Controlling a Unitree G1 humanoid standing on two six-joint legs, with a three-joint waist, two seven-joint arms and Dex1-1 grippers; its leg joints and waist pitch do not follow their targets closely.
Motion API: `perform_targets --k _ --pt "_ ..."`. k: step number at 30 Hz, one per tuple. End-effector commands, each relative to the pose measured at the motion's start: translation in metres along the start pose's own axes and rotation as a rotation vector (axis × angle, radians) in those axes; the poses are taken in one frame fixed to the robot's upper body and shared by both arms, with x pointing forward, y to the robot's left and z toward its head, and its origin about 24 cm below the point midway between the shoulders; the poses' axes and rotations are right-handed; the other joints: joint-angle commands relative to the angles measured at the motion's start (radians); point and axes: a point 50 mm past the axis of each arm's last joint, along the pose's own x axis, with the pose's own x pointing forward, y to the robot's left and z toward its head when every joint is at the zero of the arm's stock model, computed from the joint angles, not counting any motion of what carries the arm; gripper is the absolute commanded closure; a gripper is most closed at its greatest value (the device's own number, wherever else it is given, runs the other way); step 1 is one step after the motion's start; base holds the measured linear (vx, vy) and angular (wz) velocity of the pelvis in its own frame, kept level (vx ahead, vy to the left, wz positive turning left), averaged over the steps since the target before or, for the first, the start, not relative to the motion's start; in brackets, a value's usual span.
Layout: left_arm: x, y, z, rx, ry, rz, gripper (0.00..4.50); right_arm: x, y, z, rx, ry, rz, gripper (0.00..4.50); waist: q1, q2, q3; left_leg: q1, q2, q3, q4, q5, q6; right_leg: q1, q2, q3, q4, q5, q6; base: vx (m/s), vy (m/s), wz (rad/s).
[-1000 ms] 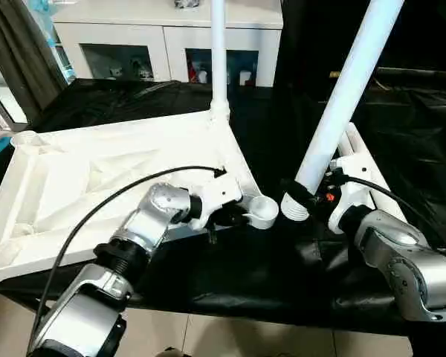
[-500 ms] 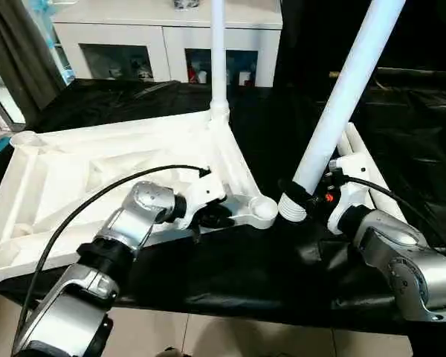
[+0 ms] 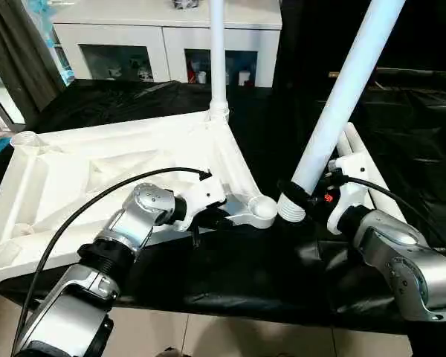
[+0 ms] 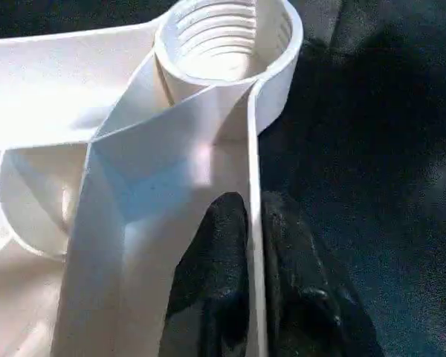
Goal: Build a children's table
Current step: Rotate table base, then insert table leg to table base
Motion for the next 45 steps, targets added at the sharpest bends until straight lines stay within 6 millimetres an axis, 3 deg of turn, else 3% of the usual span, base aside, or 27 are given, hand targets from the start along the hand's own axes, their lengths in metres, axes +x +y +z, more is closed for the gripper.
perform_targets --k 1,6,8,13,22,32,34,40,45 --pt "-0.001 0.002 -0.001 -0.023 -0.012 0.012 4.42 0.004 0.003 0.006 -0.01 -0.003 0.036 2.59 0.004 -0.013 -0.075 0.01 0.045 -0.019 -0.07 -0.214 0.026 0.05 -0.072 0.047 -0.089 -0.34 -0.165 0.0 0.0 0.0" --pt "0.003 -0.006 0.009 0.002 -0.08 -0.041 4.5 0.019 0.003 0.003 -0.019 0.059 0.099 2.59 0.003 -0.016 -0.075 0.009 0.045 -0.018 -0.068 -0.209 0.027 0.049 -0.075 0.048 -0.092 -0.373 -0.16 0.0 0.0 0.0" --pt "0.004 -0.008 0.011 0.003 -0.087 -0.047 4.5 0.023 0.002 0.002 -0.018 0.065 0.101 2.59 0.003 -0.019 -0.079 0.007 0.049 -0.019 -0.068 -0.178 0.03 0.05 -0.073 0.048 -0.081 -0.299 -0.179 0.0 0.0 0.0" --pt "0.009 -0.014 0.017 0.013 -0.106 -0.078 4.5 0.031 -0.001 -0.007 -0.012 0.113 0.118 2.59 0.004 -0.02 -0.081 0.005 0.048 -0.016 -0.065 -0.158 0.042 0.053 -0.075 0.049 -0.075 -0.254 -0.202 0.0 0.0 0.0" --pt "0.01 -0.016 0.022 0.015 -0.111 -0.088 4.5 0.045 -0.004 -0.012 0.011 0.143 0.149 2.59 0.007 -0.02 -0.079 0.006 0.048 -0.015 -0.066 -0.161 0.043 0.053 -0.075 0.048 -0.077 -0.281 -0.193 0.0 0.0 0.0" --pt "0.01 -0.013 0.019 0.019 -0.096 -0.058 4.5 0.043 0.009 -0.015 -0.025 0.218 0.262 2.59 0.009 -0.023 -0.078 0.006 0.049 -0.016 -0.067 -0.168 0.047 0.053 -0.075 0.048 -0.079 -0.296 -0.185 0.0 0.0 0.0" --pt "0.01 -0.013 0.019 0.021 -0.095 -0.059 4.5 0.043 0.009 -0.015 -0.033 0.222 0.262 2.59 0.009 -0.023 -0.077 0.007 0.048 -0.016 -0.067 -0.177 0.04 0.052 -0.075 0.048 -0.083 -0.327 -0.175 0.0 0.0 0.0" --pt "0.009 -0.013 0.019 0.024 -0.095 -0.058 4.5 0.043 0.003 -0.019 -0.057 0.254 0.231 2.59 0.011 -0.024 -0.079 0.007 0.048 -0.015 -0.066 -0.157 0.044 0.051 -0.074 0.049 -0.078 -0.282 -0.186 0.0 0.0 0.0" --pt "0.009 -0.013 0.018 0.027 -0.089 -0.059 4.5 0.041 0.0 -0.02 -0.058 0.279 0.215 2.59 0.011 -0.024 -0.078 0.008 0.048 -0.015 -0.066 -0.172 0.043 0.051 -0.075 0.048 -0.082 -0.313 -0.18 0.0 0.0 0.0"
